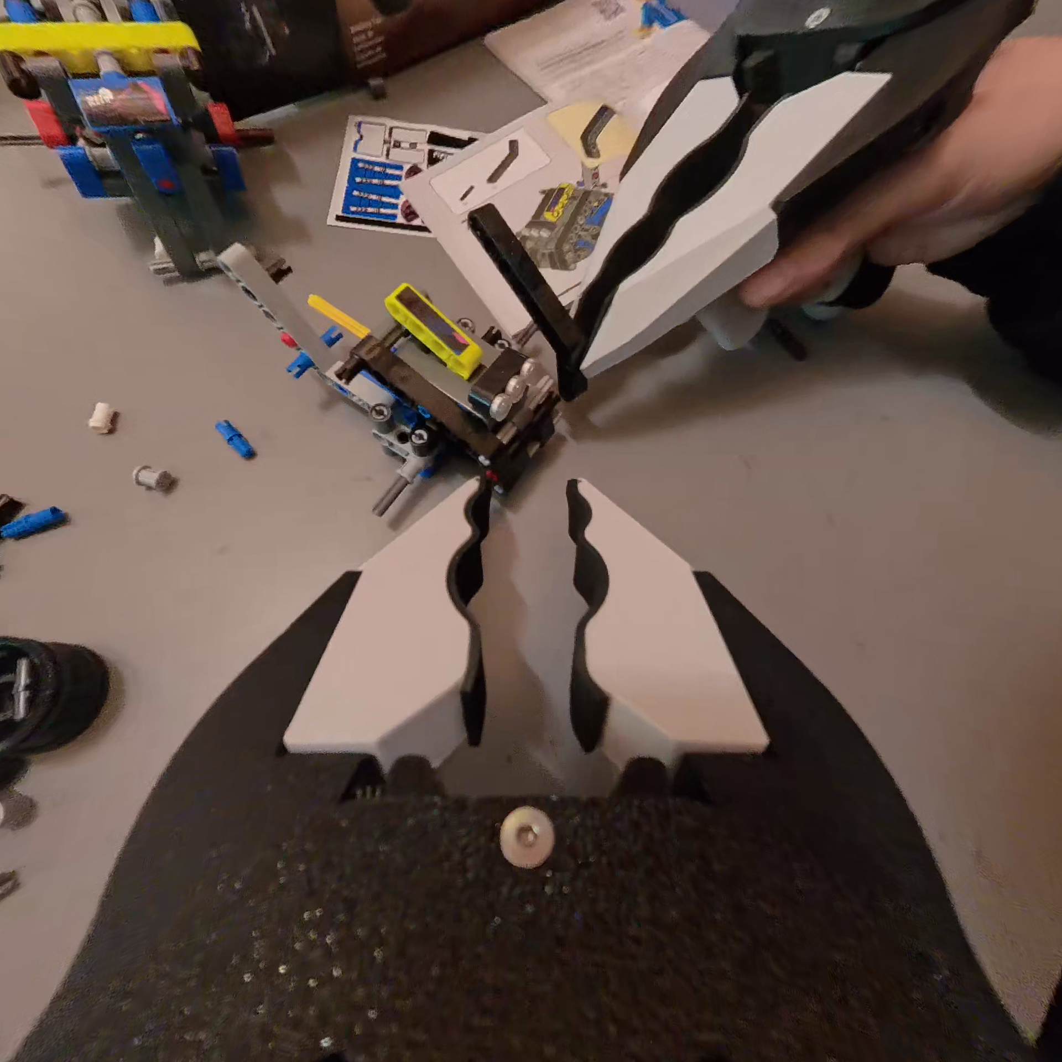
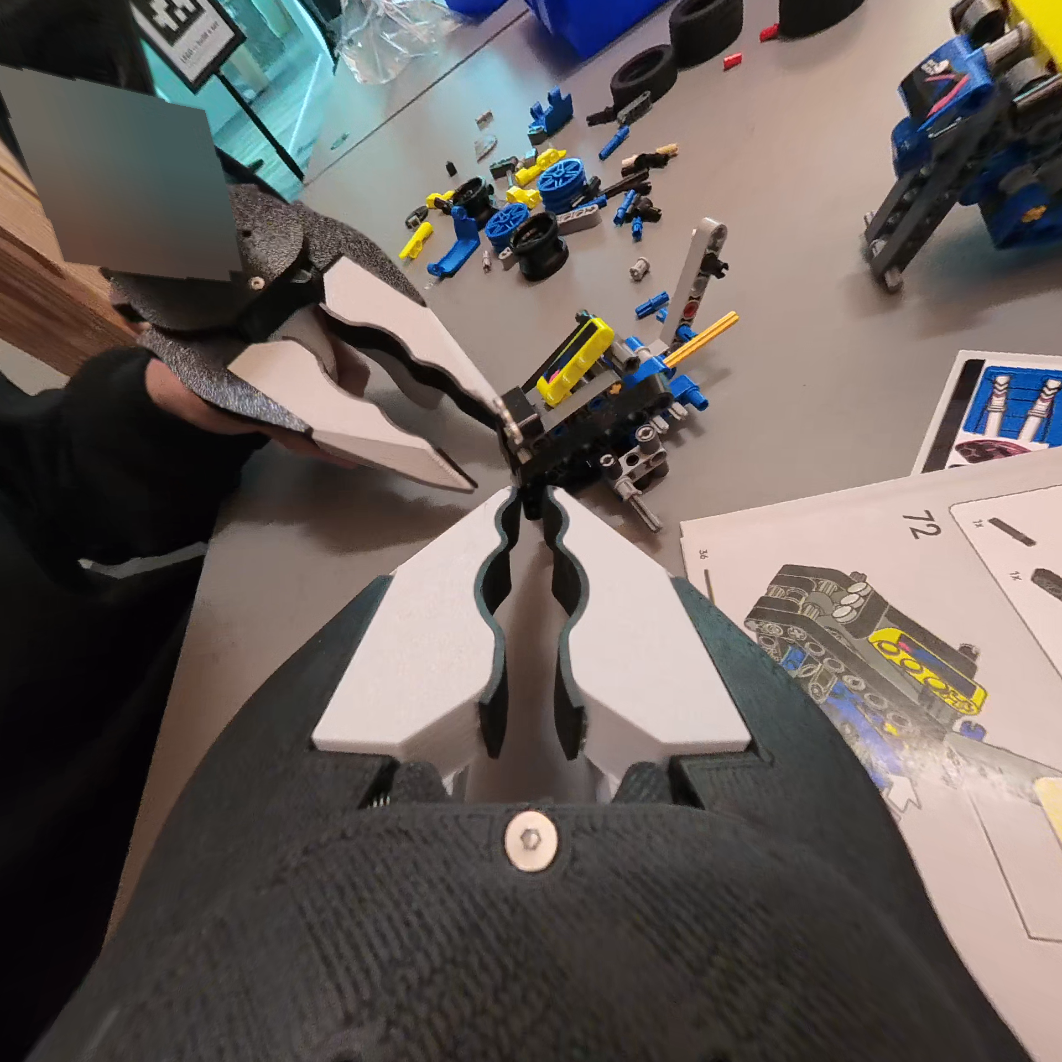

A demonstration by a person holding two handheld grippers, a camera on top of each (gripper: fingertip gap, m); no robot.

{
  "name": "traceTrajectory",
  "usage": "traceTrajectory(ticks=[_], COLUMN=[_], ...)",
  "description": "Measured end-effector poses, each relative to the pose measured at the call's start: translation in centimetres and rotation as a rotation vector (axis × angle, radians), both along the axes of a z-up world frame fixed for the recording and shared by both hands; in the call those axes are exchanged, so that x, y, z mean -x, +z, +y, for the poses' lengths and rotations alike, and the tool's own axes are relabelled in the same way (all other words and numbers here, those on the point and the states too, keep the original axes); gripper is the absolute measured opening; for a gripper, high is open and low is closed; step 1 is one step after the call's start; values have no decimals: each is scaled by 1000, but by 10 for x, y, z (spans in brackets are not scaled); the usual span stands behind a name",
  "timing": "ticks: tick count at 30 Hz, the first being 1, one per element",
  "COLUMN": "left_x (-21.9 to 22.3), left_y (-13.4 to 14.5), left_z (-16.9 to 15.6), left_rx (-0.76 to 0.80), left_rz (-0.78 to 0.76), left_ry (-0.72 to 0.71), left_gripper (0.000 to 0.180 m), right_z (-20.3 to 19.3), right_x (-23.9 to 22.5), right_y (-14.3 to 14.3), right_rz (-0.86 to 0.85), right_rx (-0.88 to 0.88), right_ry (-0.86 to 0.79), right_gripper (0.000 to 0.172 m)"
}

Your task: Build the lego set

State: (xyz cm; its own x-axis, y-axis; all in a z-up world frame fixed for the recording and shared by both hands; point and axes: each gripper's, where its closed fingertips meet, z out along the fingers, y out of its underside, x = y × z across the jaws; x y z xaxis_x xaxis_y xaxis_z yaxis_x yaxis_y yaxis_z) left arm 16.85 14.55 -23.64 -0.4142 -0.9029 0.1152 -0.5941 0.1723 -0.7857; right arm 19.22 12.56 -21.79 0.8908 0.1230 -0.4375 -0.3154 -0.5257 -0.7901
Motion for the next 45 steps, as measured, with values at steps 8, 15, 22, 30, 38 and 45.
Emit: traceTrajectory(ticks=[8, 15, 22, 30, 38, 45], left_x=[4, -5, -15, -24, -33, -31], left_y=[2, 23, 13, 14, 16, 17], left_z=[1, 14, 18, 8, 9, 7], left_rx=[410, 938, 902, 1080, 1143, 1153], left_rz=[172, 370, 447, 470, 358, 305], left_ry=[-5, 66, 210, 242, 281, 233], left_gripper=[29, 31, 28, 16, 7, 5], right_z=[0, 1, 3, 3, 4, 4], right_x=[-4, -5, -7, -5, -9, -10], right_y=[-2, -1, 2, -1, -2, -3], right_rz=[27, 63, 92, 144, 183, 180], right_rx=[14, 14, -1, 20, 27, 31], right_ry=[15, 27, 43, 77, 58, 51], right_gripper=[5, 5, 5, 5, 5, 5])
